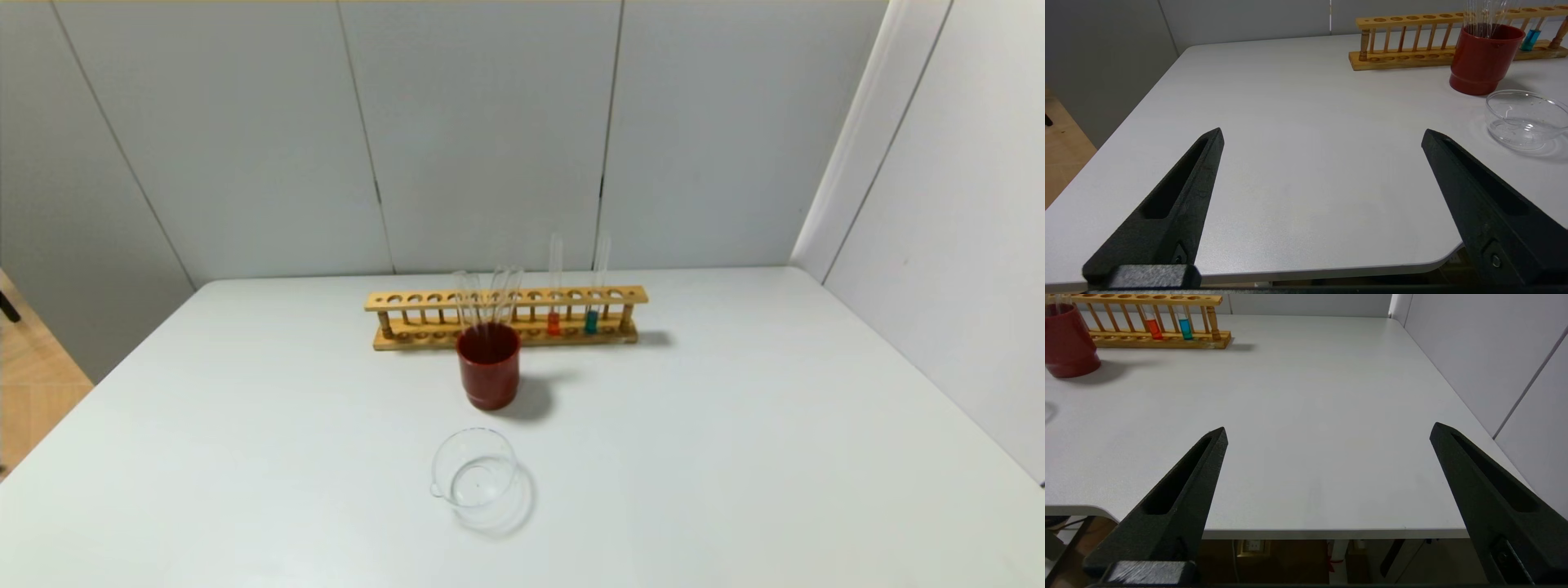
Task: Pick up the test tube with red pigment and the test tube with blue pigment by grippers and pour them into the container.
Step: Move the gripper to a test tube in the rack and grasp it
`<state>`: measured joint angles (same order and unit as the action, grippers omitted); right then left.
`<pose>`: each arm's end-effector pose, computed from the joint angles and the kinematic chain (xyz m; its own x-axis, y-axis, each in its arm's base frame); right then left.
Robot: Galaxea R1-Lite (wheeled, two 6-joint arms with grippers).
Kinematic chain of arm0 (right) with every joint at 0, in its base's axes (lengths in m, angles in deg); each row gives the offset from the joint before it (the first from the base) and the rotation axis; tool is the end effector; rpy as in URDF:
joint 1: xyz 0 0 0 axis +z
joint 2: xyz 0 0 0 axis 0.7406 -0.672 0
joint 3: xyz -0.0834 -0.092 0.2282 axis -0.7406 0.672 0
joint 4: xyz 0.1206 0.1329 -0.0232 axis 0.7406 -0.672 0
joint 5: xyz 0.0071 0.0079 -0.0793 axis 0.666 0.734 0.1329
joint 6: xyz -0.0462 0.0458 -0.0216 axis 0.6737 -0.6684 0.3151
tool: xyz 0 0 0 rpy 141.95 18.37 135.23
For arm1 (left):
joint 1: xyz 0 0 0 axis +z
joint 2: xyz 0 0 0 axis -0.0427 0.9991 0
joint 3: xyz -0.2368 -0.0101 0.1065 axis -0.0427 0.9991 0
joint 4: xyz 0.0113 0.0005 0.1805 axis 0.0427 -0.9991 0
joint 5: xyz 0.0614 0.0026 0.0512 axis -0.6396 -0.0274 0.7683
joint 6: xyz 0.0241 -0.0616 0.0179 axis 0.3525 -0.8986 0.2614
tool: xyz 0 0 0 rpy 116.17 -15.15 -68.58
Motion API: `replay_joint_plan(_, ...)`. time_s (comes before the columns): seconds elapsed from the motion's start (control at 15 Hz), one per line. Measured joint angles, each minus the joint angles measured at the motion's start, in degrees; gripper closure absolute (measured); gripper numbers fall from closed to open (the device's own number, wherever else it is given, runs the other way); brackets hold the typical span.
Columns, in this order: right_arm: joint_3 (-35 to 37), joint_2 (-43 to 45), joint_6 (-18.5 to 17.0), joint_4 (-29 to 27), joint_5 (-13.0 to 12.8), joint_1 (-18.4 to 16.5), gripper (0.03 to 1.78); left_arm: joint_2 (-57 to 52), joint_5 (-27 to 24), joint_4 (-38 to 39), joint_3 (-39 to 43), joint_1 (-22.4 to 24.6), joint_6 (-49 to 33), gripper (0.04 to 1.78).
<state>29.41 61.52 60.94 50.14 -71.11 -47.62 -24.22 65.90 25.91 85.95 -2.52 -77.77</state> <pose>0.0531 0.0006 0.0751 1.0000 0.0089 -0.0019 -0.0089 0.9998 -0.0164 0.0526 -0.0001 0.0858 0.9976 -0.0012 0.0695 -0.0002 0.9998 0.0200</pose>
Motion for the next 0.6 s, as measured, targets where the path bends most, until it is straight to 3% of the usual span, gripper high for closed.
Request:
replay_joint_plan(0.4,-0.8,0.0,0.5,0.0,-0.1,0.0,0.07,0.0,0.0,0.0,0.0,0.0,0.0,0.11)
replay_joint_plan(0.6,-6.8,0.0,0.9,-2.6,0.5,0.0,0.07,0.0,0.0,0.0,0.0,0.0,0.0,0.11)
